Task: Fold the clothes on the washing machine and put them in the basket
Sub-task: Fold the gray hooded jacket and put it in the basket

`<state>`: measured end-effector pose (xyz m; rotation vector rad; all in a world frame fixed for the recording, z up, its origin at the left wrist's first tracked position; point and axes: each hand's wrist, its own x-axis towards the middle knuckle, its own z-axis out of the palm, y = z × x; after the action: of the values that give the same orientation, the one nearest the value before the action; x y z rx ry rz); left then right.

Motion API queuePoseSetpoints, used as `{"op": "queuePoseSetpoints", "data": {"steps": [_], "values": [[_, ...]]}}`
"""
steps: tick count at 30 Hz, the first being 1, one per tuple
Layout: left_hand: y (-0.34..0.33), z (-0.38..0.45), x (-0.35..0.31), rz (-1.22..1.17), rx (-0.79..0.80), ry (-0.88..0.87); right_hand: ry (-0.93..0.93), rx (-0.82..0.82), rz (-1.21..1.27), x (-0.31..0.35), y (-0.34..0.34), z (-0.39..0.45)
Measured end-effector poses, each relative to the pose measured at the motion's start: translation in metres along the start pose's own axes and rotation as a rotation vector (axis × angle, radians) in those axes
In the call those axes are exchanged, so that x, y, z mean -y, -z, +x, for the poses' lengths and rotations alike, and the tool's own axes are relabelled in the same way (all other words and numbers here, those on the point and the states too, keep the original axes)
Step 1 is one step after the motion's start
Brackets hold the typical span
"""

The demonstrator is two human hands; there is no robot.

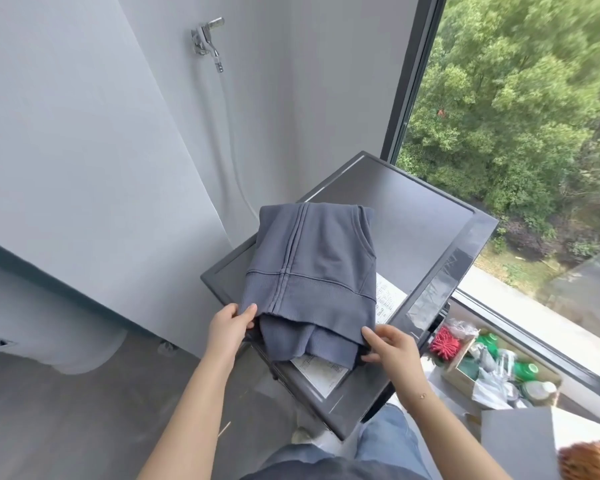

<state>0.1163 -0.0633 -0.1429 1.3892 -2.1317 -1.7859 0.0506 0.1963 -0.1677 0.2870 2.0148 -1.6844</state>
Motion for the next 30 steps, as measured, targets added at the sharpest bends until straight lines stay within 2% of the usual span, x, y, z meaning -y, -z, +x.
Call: {"op": "queuePoseSetpoints", "data": {"steps": [3, 6, 8, 11, 13, 16, 18, 21, 24, 28, 30], "values": [[0.008, 0.006, 0.01, 0.194, -0.044, -0.14, 0.304, -0.147, -0.357, -0.003, 0.005, 0.003], [0.025, 0.01, 0.014, 0.592, -0.208, -0.415, 0.645, -0.092, -0.696, -0.011, 0.01, 0.008], [0.034, 0.016, 0.01, 0.898, -0.257, -0.587, 0.793, -0.031, -0.962, -0.013, 0.016, 0.019], [0.033, 0.034, 0.002, 1.199, -0.168, -0.734, 0.792, 0.071, -1.138, -0.002, 0.018, 0.036], [0.028, 0.046, -0.002, 1.24, -0.095, -0.782, 0.806, 0.13, -1.183, 0.007, 0.018, 0.047], [0.019, 0.053, -0.008, 1.284, 0.029, -0.917, 0.922, 0.222, -1.299, 0.023, 0.015, 0.061], [0.013, 0.052, -0.012, 1.235, 0.08, -0.997, 0.956, 0.257, -1.345, 0.031, 0.014, 0.066], [0.009, 0.05, -0.011, 1.122, 0.131, -1.031, 1.004, 0.305, -1.29, 0.033, 0.013, 0.074], [0.013, 0.053, -0.01, 1.037, 0.209, -1.031, 0.987, 0.344, -1.057, 0.029, 0.019, 0.081], [0.019, 0.043, -0.019, 0.962, 0.284, -1.02, 0.799, 0.401, -0.681, 0.033, 0.028, 0.076], [0.024, 0.032, -0.03, 0.828, 0.378, -0.877, 0.608, 0.453, -0.444, 0.038, 0.032, 0.076]]}}
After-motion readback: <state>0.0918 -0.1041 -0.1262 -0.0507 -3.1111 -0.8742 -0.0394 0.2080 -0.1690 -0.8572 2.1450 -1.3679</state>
